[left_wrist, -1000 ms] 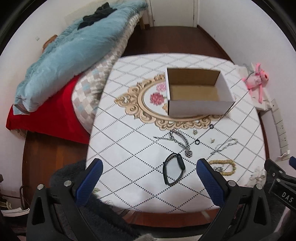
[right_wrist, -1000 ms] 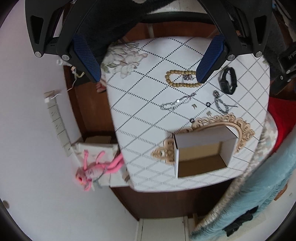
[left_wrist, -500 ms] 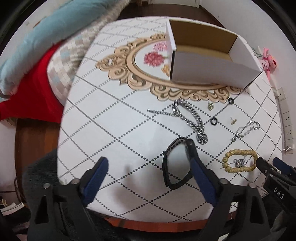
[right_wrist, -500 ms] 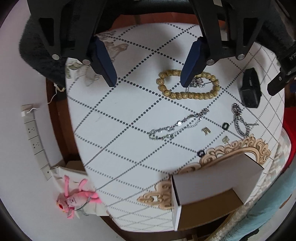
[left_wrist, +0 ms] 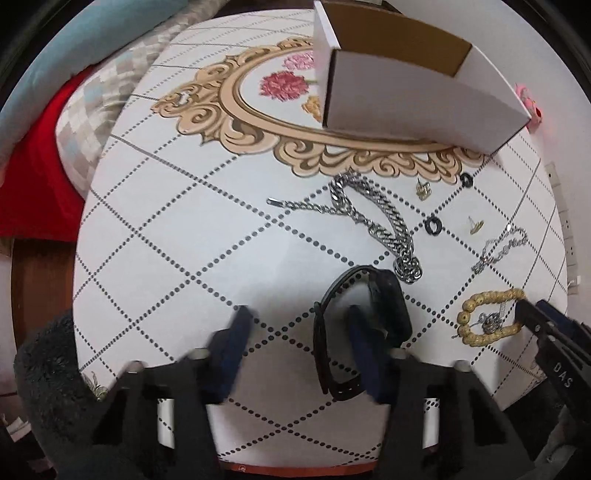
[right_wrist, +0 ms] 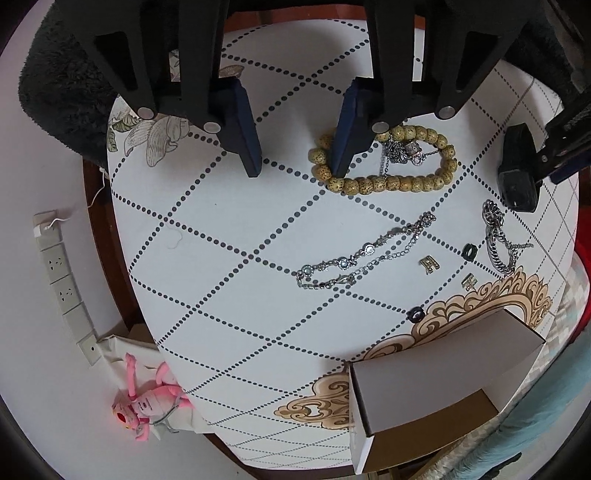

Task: Organize jewelry
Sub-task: 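Grasp the black watch band with the left tool while the right tool grasps the wooden bead bracelet, then carry both items into the white box and open both tools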

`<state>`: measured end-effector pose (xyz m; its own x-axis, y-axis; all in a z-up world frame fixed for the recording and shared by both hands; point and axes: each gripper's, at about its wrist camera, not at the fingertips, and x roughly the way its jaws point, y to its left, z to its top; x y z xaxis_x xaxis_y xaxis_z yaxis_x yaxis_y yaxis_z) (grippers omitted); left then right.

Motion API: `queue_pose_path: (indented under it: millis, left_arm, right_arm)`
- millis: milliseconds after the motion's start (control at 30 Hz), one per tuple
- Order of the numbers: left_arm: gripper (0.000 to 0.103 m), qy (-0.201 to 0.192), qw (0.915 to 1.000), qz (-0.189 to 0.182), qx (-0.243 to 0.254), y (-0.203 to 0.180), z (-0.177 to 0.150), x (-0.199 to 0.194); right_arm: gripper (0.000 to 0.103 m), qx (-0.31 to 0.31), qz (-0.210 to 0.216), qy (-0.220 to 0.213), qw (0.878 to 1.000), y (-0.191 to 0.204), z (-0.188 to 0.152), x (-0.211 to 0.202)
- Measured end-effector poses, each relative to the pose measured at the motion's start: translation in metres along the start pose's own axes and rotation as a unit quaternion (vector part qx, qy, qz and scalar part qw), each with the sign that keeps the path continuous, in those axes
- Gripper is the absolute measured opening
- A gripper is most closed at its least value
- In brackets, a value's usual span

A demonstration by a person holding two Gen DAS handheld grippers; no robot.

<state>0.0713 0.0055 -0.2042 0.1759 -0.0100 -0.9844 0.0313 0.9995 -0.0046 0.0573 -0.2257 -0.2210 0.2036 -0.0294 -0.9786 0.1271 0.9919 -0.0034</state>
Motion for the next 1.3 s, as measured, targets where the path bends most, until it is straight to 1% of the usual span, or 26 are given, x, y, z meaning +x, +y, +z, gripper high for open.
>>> queue_pose_path:
  millis: [33, 67, 100, 133, 167, 233, 333, 400, 433, 533, 700, 833, 967, 1167, 1300]
  left_arm:
    - [0.03, -0.008, 1.0, 0.001, 0.005, -0.001, -0.001, 0.0]
    - [0.018, -0.014, 0.9999, -0.001, 0.01, -0.002, -0.001, -0.002]
    - [0.014, -0.015, 0.9998, -0.004, 0.011, -0.003, -0.001, -0.001]
    - [0.005, -0.016, 0.9998, -0.008, 0.011, -0.003, -0.001, -0.001]
    - [0.005, -0.017, 0.9997, -0.011, 0.01, -0.003, -0.001, -0.001]
    - [0.004, -0.026, 0.9995, -0.012, 0.013, -0.003, -0.003, -0.001]
    - [0.004, -0.035, 0.9993, -0.009, 0.014, -0.004, -0.002, -0.001]
    - [0.004, -0.039, 0.9991, -0.01, 0.013, -0.004, -0.002, -0.003]
    - [0.004, -0.04, 0.999, -0.01, 0.013, -0.005, -0.001, -0.005]
    - [0.004, -0.053, 0.9984, -0.006, 0.021, -0.01, -0.001, -0.017]
    - [0.004, -0.079, 0.9964, -0.007, 0.029, -0.014, 0.004, -0.047]
    - [0.004, -0.107, 0.9937, -0.015, 0.03, -0.02, 0.019, -0.076]
    - [0.004, -0.131, 0.9906, -0.029, 0.028, -0.017, 0.04, -0.098]
    - [0.004, -0.159, 0.9857, -0.053, 0.023, -0.016, 0.086, -0.13]
    - [0.004, -0.173, 0.9832, -0.052, 0.025, -0.018, 0.114, -0.141]
  right_arm:
    - [0.037, -0.002, 0.002, -0.002, 1.0, 0.0, 0.001, 0.0]
    - [0.031, -0.005, 0.003, -0.006, 1.0, 0.002, 0.0, -0.001]
    - [0.026, -0.009, 0.002, -0.01, 1.0, 0.003, -0.001, -0.002]
    - [0.014, -0.012, 0.002, -0.013, 1.0, 0.006, 0.0, -0.003]
    - [0.01, -0.013, 0.002, -0.015, 1.0, 0.007, 0.0, -0.003]
    - [0.01, -0.013, 0.009, -0.02, 1.0, 0.014, -0.001, -0.007]
    - [0.01, -0.002, 0.038, -0.02, 0.999, 0.014, 0.0, -0.011]
    - [0.01, 0.012, 0.066, -0.018, 0.998, 0.009, 0.003, -0.013]
    - [0.01, 0.014, 0.072, -0.019, 0.997, 0.008, 0.005, -0.015]
    - [0.01, 0.017, 0.082, -0.033, 0.996, 0.007, 0.008, -0.027]
    - [0.01, 0.015, 0.108, -0.044, 0.993, 0.011, 0.02, -0.045]
    - [0.01, 0.0, 0.118, -0.064, 0.991, 0.021, 0.037, -0.069]
    - [0.01, -0.015, 0.132, -0.082, 0.988, 0.029, 0.057, -0.095]
    - [0.01, -0.029, 0.146, -0.125, 0.981, 0.038, 0.097, -0.143]
    - [0.01, -0.039, 0.145, -0.142, 0.978, 0.044, 0.131, -0.163]
